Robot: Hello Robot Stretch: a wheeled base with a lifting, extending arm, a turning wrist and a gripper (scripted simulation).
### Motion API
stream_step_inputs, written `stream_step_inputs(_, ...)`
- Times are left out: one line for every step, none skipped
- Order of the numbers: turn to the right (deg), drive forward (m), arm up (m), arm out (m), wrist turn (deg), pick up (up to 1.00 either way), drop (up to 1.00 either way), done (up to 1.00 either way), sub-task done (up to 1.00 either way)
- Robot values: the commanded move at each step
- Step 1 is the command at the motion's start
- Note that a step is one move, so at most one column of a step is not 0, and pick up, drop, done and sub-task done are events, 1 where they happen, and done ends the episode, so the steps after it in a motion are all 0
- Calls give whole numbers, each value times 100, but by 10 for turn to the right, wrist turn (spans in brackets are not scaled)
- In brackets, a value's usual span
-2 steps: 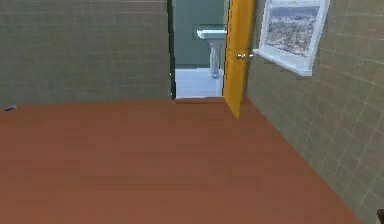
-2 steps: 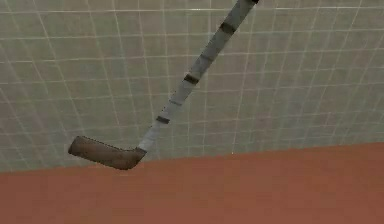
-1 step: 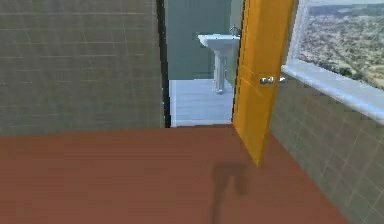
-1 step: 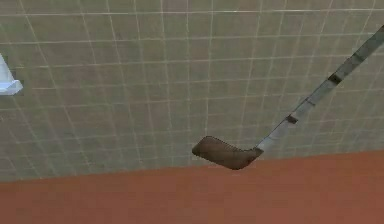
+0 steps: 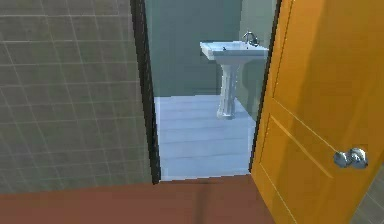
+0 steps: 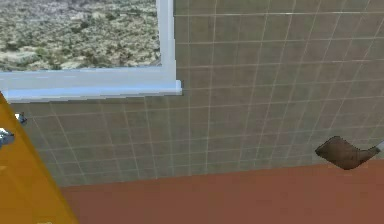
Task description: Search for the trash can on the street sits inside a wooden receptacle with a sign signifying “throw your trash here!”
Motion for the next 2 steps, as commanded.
stream_step_inputs(30,0,0,0,0,0,0,0,0)
stream_step_inputs(0,100,0,0,0,0,0,0,0)
